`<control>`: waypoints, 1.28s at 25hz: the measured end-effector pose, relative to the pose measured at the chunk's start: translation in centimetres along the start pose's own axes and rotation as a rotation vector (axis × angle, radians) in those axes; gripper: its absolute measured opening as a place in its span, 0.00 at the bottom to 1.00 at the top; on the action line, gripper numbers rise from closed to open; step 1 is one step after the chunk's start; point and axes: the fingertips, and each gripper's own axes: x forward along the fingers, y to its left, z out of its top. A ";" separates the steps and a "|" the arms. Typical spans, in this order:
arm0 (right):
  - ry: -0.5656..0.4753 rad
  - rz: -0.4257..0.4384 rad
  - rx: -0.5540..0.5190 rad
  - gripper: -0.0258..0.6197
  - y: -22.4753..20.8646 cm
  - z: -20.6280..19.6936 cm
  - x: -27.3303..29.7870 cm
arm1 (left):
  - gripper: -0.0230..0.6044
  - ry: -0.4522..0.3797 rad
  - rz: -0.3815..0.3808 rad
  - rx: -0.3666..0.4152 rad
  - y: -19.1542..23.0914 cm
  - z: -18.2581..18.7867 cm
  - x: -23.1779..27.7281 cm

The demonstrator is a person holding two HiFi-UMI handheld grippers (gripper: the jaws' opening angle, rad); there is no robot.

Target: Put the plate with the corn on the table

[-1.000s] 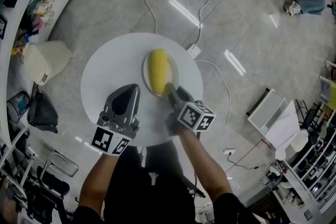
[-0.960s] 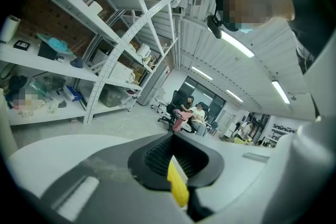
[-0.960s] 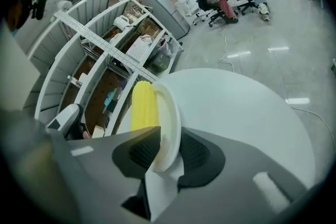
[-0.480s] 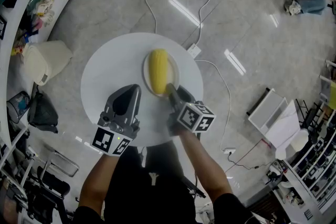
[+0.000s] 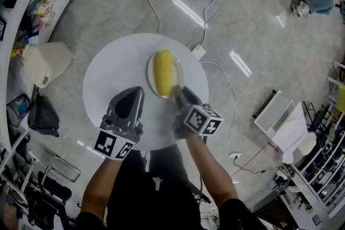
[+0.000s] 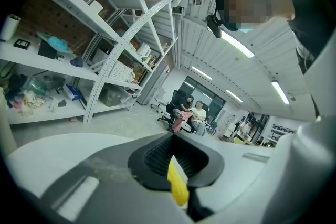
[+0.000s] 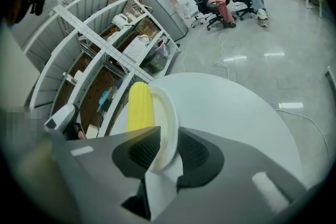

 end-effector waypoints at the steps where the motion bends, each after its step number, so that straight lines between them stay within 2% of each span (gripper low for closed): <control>1: -0.004 -0.002 -0.002 0.20 0.0 0.1 -0.1 | 0.05 0.000 -0.001 -0.001 0.0 0.0 0.0; 23: -0.060 -0.023 -0.008 0.20 -0.4 0.4 -1.5 | 0.05 -0.004 -0.012 0.010 -0.6 -0.1 -1.0; 28: -0.072 -0.022 -0.028 0.16 0.3 0.3 -1.9 | 0.05 0.004 -0.008 0.023 -0.8 -0.2 -1.5; 32: -0.075 -0.026 -0.055 0.08 0.9 0.0 -2.3 | 0.05 0.011 -0.009 0.032 -1.2 -0.2 -1.8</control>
